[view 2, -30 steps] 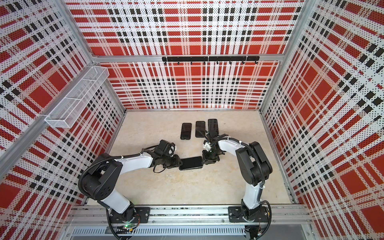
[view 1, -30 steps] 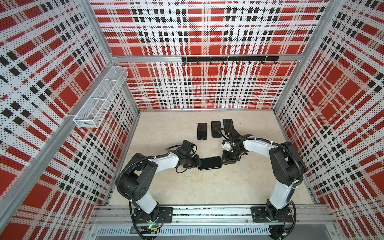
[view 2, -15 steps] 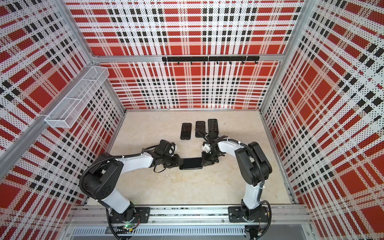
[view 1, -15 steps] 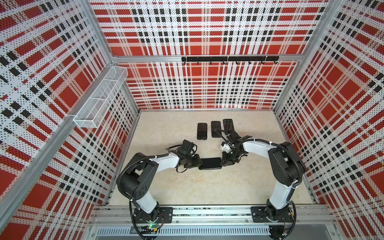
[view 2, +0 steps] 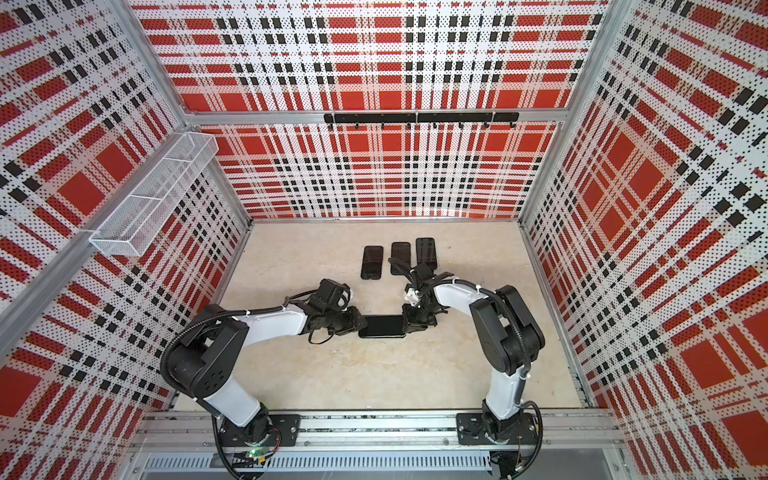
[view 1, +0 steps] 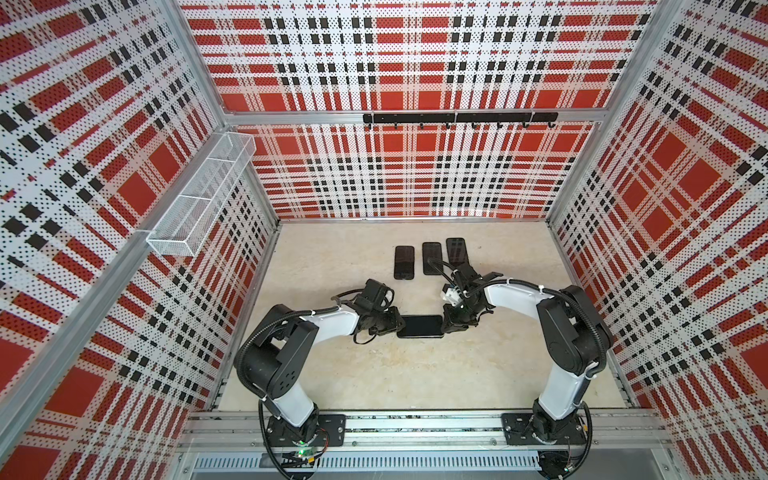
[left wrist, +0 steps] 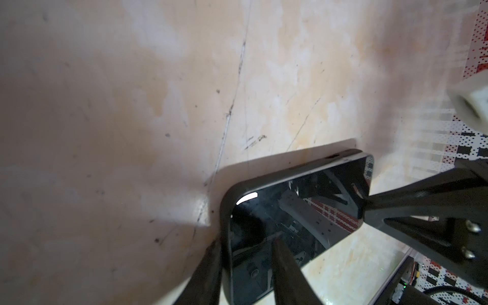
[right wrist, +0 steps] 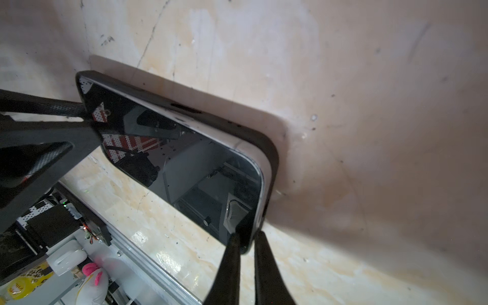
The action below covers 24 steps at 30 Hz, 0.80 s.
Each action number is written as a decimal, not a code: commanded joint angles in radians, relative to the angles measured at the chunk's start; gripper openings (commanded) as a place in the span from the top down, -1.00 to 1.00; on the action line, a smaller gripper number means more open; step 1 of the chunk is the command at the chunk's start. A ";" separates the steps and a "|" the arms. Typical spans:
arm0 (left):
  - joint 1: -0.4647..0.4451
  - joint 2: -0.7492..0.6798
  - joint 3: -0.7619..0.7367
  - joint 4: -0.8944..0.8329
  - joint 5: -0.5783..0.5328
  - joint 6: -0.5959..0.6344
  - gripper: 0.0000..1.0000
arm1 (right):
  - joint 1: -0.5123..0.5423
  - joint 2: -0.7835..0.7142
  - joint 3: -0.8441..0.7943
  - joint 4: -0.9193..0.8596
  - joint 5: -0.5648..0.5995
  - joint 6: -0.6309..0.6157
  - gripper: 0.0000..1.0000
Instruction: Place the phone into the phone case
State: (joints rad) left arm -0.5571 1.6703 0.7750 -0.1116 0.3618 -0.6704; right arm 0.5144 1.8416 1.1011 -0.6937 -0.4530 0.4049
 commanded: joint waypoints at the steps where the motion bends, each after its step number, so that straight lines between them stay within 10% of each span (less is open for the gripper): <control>1: -0.048 0.070 -0.023 0.051 0.069 0.000 0.30 | 0.121 0.151 -0.079 0.021 0.012 -0.002 0.78; 24: -0.049 0.072 -0.026 0.065 0.080 -0.011 0.32 | 0.208 0.364 -0.190 0.199 0.191 0.082 0.81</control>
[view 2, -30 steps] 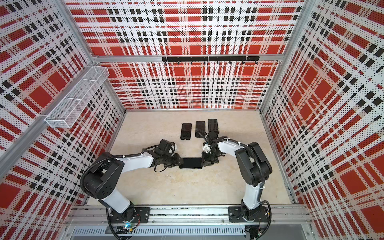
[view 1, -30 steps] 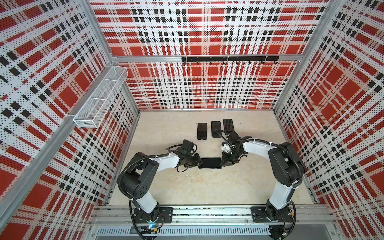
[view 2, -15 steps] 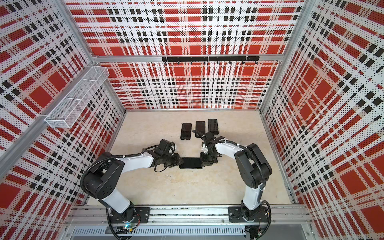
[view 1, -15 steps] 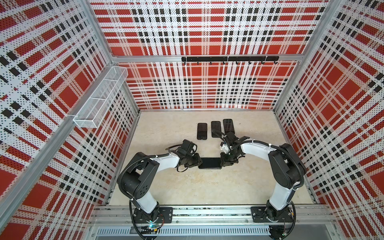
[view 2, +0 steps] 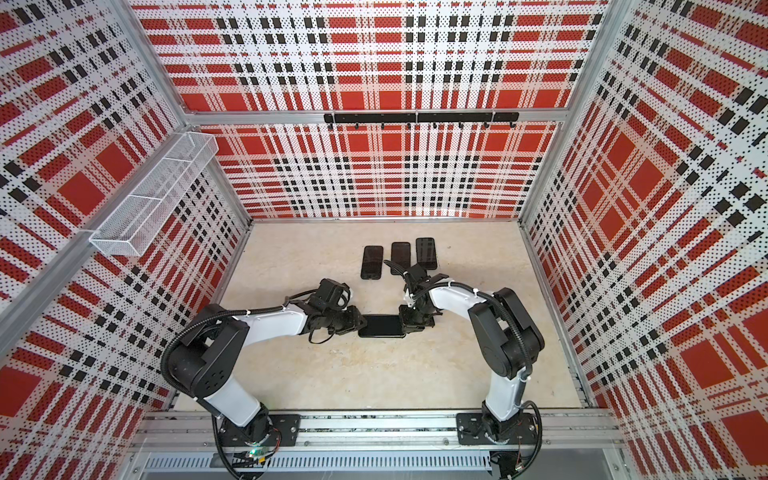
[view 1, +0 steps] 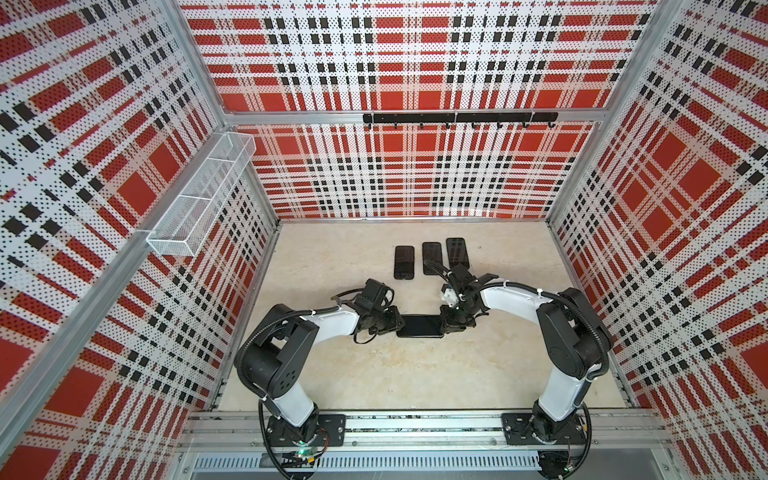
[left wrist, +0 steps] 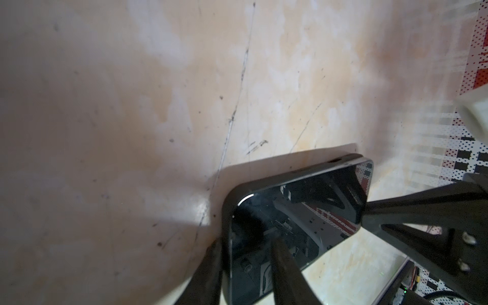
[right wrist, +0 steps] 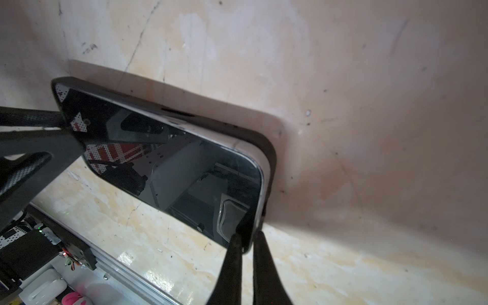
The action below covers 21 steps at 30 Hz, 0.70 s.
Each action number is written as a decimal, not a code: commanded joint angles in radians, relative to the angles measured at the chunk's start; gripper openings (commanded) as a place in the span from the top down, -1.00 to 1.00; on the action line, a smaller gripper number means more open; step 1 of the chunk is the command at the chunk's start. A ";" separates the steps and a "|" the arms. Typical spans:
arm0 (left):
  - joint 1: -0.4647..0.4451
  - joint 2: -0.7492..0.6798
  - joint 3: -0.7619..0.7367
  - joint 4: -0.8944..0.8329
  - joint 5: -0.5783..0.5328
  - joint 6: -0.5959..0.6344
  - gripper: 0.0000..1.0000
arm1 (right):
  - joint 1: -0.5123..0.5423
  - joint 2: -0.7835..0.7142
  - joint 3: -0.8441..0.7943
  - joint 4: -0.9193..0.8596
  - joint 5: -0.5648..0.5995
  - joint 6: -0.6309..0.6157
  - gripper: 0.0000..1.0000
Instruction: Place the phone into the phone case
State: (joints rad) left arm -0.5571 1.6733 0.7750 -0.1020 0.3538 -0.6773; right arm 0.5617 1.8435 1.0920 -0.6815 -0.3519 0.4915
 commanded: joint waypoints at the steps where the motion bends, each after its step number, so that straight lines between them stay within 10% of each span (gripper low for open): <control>1: -0.049 0.068 -0.027 0.056 0.090 -0.004 0.32 | 0.164 0.372 -0.181 0.185 0.097 -0.003 0.81; 21: -0.050 0.062 -0.056 0.099 0.102 -0.017 0.33 | 0.185 0.497 -0.227 0.306 0.151 0.055 0.82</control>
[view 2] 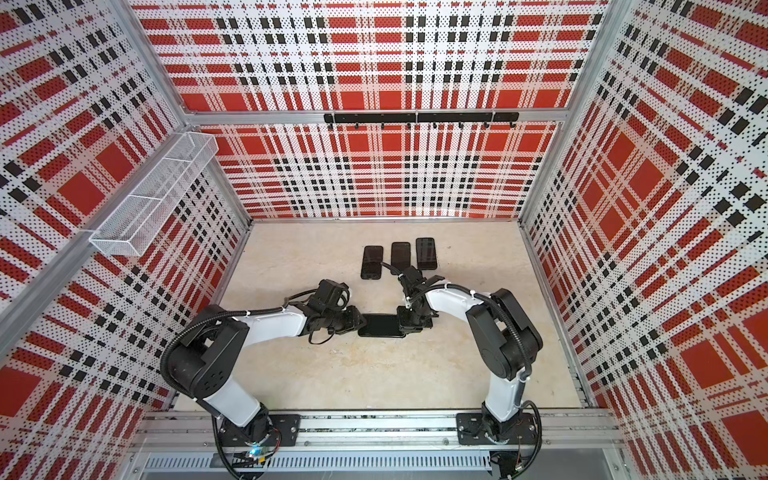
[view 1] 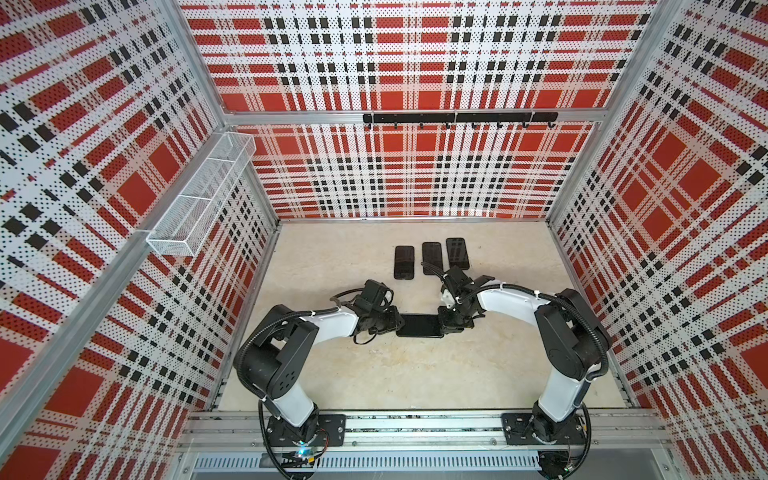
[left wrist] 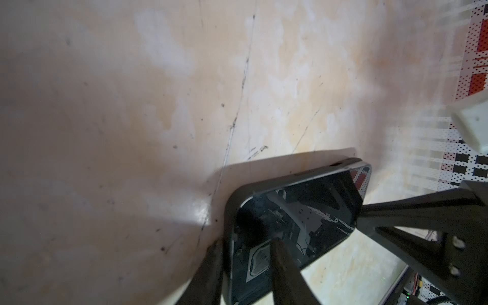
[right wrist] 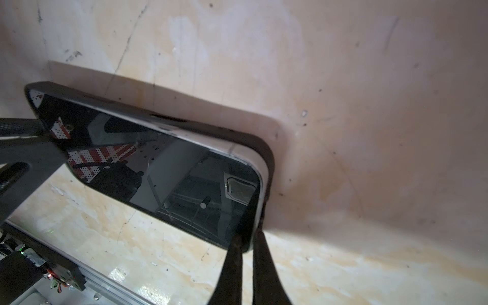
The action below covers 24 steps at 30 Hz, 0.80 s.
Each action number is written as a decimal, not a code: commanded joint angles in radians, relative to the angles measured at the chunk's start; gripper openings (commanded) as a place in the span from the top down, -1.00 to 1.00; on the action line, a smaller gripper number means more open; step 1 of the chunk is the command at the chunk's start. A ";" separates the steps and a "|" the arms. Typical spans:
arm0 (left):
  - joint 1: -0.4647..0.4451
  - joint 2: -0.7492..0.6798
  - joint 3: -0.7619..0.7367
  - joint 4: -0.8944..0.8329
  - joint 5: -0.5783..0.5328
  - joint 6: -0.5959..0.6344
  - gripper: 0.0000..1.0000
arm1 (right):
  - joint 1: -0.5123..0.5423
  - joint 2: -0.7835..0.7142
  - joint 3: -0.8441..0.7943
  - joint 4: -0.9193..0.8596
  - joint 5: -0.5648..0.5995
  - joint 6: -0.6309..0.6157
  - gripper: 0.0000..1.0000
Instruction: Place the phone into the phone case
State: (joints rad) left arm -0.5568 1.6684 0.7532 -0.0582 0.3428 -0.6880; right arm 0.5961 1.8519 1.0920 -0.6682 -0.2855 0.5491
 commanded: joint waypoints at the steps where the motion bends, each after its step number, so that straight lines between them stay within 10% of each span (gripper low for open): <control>1: -0.050 0.067 -0.036 0.057 0.114 -0.005 0.33 | 0.151 0.490 -0.227 0.293 0.086 0.028 0.82; 24: 0.030 0.045 -0.053 -0.014 0.085 0.067 0.35 | -0.085 -0.058 0.123 -0.156 0.134 -0.156 0.54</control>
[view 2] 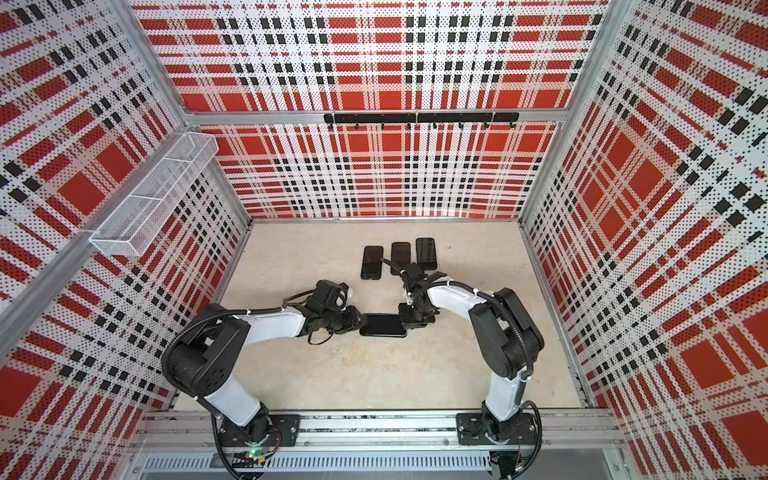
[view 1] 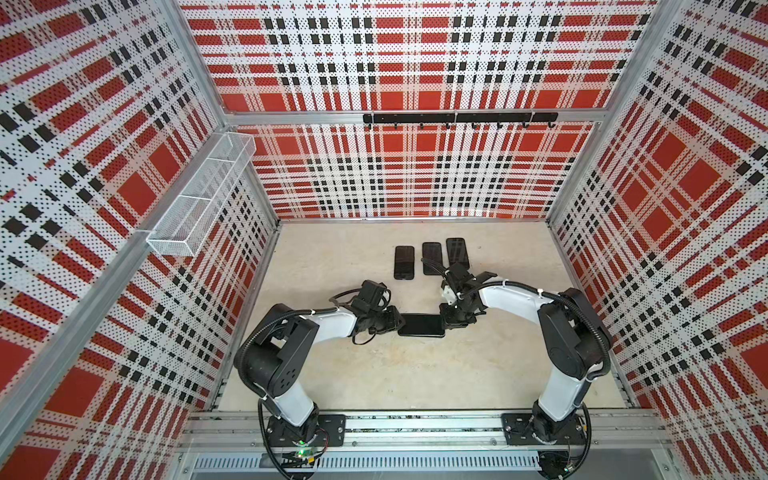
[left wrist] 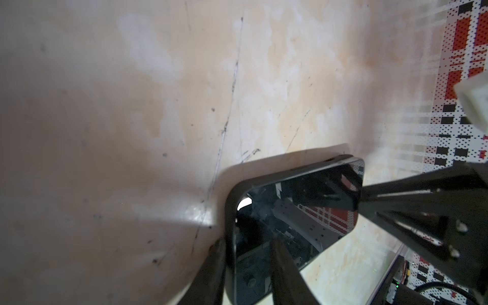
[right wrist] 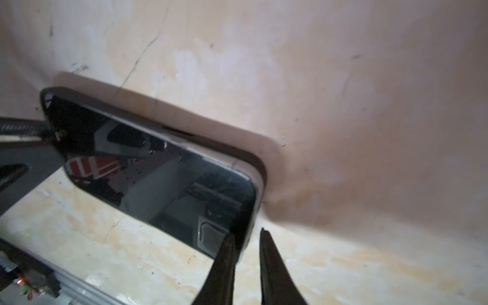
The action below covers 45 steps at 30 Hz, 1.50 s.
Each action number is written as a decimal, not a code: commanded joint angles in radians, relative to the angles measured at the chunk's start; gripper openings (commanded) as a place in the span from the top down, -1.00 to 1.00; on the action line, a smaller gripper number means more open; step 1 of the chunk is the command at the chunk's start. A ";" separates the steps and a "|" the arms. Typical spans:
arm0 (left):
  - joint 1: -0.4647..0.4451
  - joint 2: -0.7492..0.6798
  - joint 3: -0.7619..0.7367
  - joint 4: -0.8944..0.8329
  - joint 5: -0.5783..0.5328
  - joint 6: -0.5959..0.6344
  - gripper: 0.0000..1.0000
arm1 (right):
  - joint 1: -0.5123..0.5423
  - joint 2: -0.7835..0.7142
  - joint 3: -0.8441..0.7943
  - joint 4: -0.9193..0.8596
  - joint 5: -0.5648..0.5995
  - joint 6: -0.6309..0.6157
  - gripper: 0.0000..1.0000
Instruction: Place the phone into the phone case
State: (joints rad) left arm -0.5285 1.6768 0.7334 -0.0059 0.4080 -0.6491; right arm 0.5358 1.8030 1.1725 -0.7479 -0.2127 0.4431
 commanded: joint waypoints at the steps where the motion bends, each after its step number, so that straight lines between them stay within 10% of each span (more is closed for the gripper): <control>1: 0.003 0.038 -0.032 -0.068 0.020 0.030 0.35 | -0.034 -0.017 0.057 -0.084 0.058 -0.057 0.53; 13: 0.006 0.041 -0.022 -0.072 0.023 0.031 0.35 | -0.051 0.042 0.093 -0.029 -0.106 -0.105 0.63; 45: -0.043 0.128 0.024 -0.024 0.049 0.005 0.38 | 0.053 0.418 0.004 0.134 -0.109 -0.067 0.87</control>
State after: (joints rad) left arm -0.5224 1.7107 0.7712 -0.0380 0.4397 -0.6453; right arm 0.4812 1.9587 1.2789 -0.7979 -0.3515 0.3695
